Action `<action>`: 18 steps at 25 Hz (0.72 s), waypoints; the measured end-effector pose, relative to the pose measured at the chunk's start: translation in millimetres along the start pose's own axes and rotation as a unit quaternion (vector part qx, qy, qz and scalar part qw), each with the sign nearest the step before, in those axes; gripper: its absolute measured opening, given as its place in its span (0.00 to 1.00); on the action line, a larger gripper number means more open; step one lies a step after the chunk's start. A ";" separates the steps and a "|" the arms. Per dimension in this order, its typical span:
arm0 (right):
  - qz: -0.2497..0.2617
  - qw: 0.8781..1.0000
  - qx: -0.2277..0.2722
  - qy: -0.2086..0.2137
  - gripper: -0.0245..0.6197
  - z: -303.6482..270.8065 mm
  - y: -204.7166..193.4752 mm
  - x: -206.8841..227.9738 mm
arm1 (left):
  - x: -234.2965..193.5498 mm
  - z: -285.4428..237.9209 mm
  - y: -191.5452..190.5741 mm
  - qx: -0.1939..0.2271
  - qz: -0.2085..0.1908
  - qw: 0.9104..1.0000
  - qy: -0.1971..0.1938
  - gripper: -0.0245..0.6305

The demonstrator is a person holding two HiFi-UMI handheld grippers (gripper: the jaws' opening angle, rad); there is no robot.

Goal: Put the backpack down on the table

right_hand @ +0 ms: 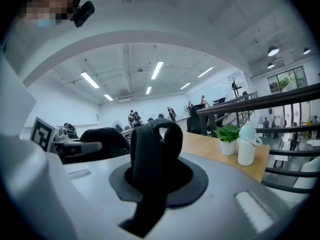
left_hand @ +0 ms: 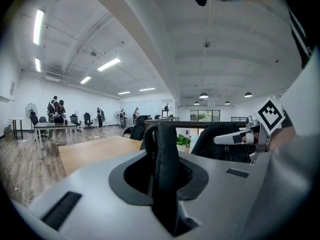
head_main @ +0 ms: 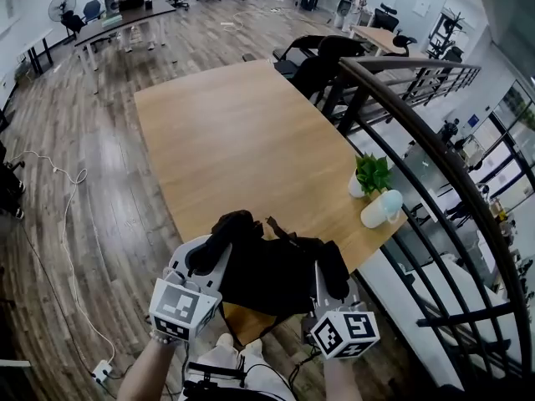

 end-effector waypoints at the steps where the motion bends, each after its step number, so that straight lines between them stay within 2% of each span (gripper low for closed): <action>1: -0.001 1.000 -0.001 -0.002 0.12 -3.5 -4.3 2.9 | -1.8 -4.7 -4.2 -0.003 0.002 1.000 0.001 0.13; 10: 0.000 1.000 -0.007 0.001 0.12 -34.2 -33.7 27.3 | -14.7 -45.0 -33.1 -0.027 0.019 0.999 0.018 0.13; 18: 0.013 1.000 -0.025 0.001 0.12 -55.8 -47.0 41.0 | -24.4 -63.8 -60.1 -0.063 0.024 0.998 0.017 0.13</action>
Point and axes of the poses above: the fingertips, and each gripper's own axes: z backward along the fingers, x to its right, y out of its top, the point moved 8 cm from there along z, backward along the fingers, and after that the axes turned 3 degrees about z, right-handed, at the moved point
